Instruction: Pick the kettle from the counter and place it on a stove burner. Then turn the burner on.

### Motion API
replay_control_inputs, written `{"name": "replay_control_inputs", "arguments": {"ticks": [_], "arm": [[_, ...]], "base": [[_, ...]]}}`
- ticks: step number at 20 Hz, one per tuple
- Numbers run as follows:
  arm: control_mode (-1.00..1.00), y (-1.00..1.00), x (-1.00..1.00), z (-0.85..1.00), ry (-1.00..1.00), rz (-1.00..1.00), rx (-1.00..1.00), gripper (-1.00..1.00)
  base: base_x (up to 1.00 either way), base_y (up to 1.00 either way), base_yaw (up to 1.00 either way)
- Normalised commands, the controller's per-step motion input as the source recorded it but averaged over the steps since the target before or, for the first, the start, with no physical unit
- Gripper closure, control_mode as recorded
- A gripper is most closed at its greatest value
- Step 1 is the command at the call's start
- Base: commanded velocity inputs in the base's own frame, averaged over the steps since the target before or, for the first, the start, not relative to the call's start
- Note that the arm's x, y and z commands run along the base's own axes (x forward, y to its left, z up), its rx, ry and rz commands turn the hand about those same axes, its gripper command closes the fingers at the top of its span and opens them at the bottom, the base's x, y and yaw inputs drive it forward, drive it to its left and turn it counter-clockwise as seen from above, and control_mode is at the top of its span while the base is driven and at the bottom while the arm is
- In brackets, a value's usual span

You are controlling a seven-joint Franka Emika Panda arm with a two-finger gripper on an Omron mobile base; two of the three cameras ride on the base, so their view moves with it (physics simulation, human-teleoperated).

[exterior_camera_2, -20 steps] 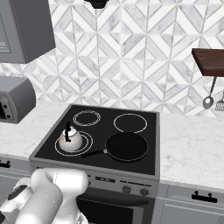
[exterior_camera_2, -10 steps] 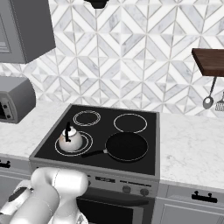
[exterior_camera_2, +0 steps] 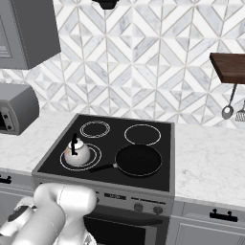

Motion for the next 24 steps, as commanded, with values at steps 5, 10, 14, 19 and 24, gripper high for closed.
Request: {"name": "replay_control_inputs", "arguments": {"ticks": [5, 10, 14, 19, 24], "arm": [[-1.00, -0.06, 0.00, 0.18, -0.02, 0.00, 0.01, -1.00], [-1.00, -0.09, 0.01, 0.02, 0.00, 0.00, 0.00, -1.00], [-1.00, -0.09, 0.13, 0.00, 0.00, 0.00, 0.00, -1.00], [-1.00, -0.02, 0.17, 0.00, 0.00, 0.00, 0.00, -1.00], [-1.00, 0.00, 0.05, 0.00, 0.00, 0.00, 0.00, -1.00]], "base": [[0.00, 0.00, 0.00], [0.00, 0.00, 0.00], [0.00, 0.00, 0.00], [0.00, 0.00, 0.00], [0.00, 0.00, 0.00]]}}
